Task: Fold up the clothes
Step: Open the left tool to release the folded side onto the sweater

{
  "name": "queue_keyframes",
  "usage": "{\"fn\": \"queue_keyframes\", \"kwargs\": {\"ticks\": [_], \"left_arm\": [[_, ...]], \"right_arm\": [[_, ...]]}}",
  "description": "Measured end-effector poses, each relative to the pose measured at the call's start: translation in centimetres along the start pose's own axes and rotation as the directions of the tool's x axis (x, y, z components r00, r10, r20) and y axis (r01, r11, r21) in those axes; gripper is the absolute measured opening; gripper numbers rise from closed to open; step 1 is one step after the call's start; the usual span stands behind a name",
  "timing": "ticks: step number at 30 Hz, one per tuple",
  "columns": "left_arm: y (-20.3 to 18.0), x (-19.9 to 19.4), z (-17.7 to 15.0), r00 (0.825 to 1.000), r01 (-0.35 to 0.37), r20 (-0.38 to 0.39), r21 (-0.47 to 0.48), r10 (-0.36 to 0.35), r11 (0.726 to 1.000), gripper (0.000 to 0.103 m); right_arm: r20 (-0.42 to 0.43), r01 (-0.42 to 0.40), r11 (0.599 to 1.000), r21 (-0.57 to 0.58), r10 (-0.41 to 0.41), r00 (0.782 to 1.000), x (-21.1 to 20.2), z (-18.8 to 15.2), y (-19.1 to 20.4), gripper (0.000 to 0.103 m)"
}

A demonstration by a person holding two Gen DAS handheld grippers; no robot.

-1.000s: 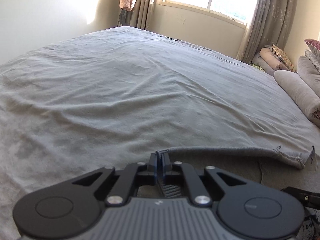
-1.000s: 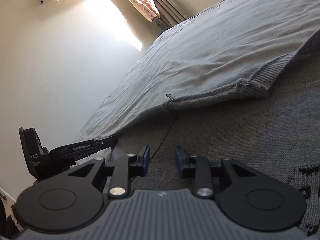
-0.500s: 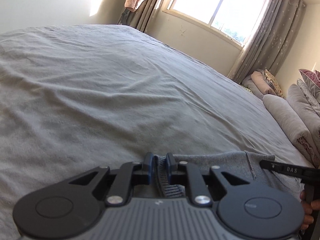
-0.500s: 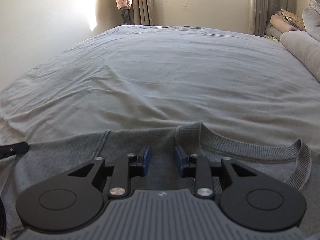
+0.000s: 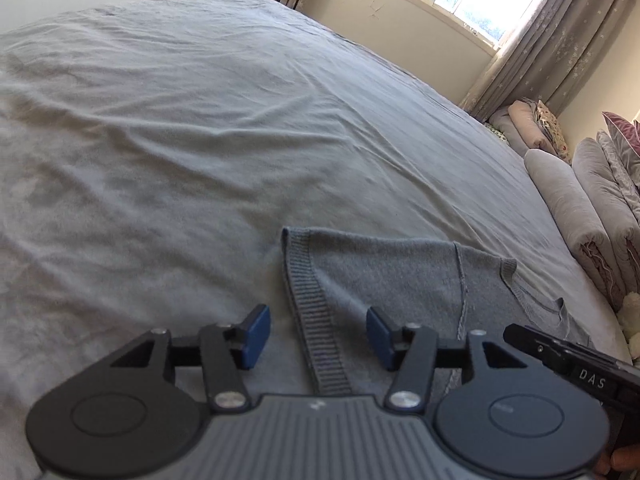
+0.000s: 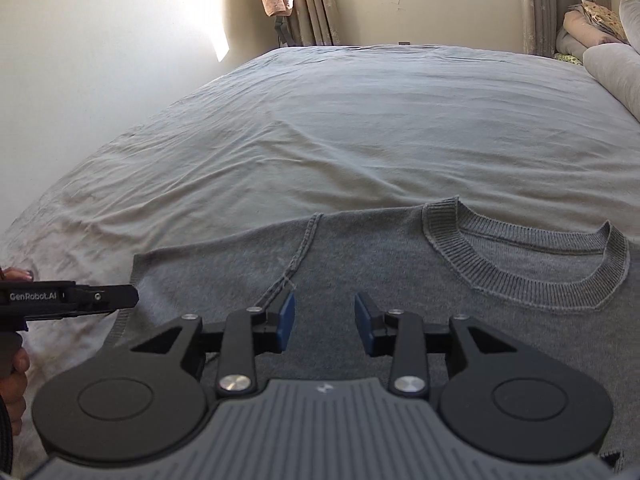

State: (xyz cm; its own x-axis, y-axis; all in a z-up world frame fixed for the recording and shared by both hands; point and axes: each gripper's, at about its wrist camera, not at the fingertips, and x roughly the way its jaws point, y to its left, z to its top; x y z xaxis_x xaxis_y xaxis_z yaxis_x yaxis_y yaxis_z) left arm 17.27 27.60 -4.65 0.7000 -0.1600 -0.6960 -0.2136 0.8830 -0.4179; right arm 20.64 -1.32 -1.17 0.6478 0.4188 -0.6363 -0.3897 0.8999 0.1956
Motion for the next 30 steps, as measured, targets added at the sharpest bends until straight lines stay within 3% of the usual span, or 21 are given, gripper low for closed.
{"fn": "queue_keyframes", "kwargs": {"ticks": [9,16,20,22,23,27,30], "left_arm": [[0.6,-2.3,-2.4,0.994,0.035,-0.099,-0.177,-0.053,0.984,0.052],[2.3,-2.8,-3.6,0.992,0.05,-0.089,-0.381,-0.09,0.923,0.041],[1.5,-2.9,-4.0,0.994,0.033,-0.082,-0.381,-0.069,0.924,0.04],[1.3,-2.8,-4.3,0.996,0.012,-0.074,-0.384,-0.044,0.923,0.025],[1.3,-2.7,-4.4,0.997,0.001,-0.07,-0.386,-0.03,0.922,0.004],[0.6,-3.4,-4.9,0.995,-0.098,-0.003,-0.321,0.103,0.942,0.004],[-0.3,-3.5,-4.9,0.992,-0.121,-0.009,-0.266,0.123,0.956,0.009]], "right_arm": [[-0.058,-0.055,0.998,-0.001,0.055,0.997,-3.9,-3.2,2.5,0.038],[-0.072,-0.083,0.996,0.035,0.085,0.994,-5.9,-5.0,3.5,0.038],[-0.074,-0.101,0.994,0.033,0.103,0.992,-6.4,-5.5,4.1,0.038],[-0.08,-0.115,0.993,0.037,0.117,0.99,-6.4,-5.7,4.5,0.038],[-0.086,-0.121,0.992,0.038,0.123,0.989,-6.3,-5.8,4.7,0.038],[-0.106,-0.136,0.99,0.02,0.138,0.985,-6.5,-6.2,5.5,0.038],[-0.114,-0.142,0.99,0.011,0.143,0.983,-7.4,-6.6,5.7,0.039]]}}
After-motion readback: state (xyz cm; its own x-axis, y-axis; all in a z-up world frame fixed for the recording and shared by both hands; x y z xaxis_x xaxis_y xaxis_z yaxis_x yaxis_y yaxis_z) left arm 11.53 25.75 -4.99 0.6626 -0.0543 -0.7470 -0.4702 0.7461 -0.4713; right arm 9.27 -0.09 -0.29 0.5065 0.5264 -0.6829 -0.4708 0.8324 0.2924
